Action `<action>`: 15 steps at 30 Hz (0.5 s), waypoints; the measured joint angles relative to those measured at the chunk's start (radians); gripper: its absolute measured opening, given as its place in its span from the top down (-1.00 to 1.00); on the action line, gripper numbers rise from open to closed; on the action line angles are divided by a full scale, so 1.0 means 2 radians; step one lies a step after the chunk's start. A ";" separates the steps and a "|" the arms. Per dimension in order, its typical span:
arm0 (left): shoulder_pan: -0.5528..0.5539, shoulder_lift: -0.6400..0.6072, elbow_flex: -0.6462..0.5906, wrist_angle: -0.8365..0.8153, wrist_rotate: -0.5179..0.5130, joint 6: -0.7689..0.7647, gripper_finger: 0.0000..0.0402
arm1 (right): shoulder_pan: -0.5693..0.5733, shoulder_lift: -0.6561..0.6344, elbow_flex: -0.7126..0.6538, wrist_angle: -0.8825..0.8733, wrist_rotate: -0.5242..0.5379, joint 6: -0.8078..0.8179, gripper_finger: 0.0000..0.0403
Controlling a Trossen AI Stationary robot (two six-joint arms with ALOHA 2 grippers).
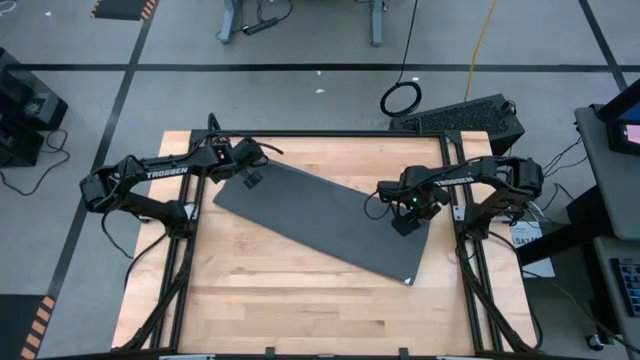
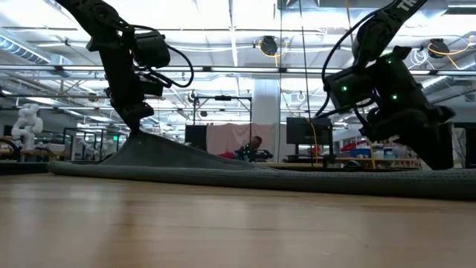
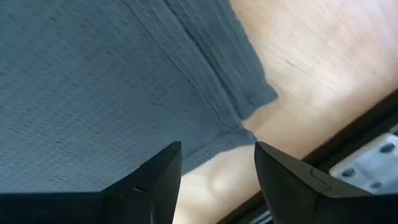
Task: Roll towel into tight, uniform cylinder
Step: Roll the towel
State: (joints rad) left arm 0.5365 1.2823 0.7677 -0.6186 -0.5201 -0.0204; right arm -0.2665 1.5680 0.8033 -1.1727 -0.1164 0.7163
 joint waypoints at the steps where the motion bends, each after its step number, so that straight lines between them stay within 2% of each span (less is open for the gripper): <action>1: 0.000 0.000 0.000 0.000 0.000 0.000 1.00 | 0.000 0.000 -0.002 0.003 -0.004 -0.002 0.06; 8: 0.000 0.000 0.000 0.000 0.000 0.001 1.00 | 0.000 0.000 -0.022 0.026 -0.009 0.010 0.09; 15: 0.000 0.000 0.000 -0.002 0.009 0.004 1.00 | 0.000 -0.029 -0.013 -0.001 -0.005 0.053 0.01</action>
State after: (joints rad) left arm 0.5365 1.2823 0.7677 -0.6216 -0.5014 -0.0132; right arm -0.2657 1.5105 0.7780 -1.1737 -0.1270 0.8233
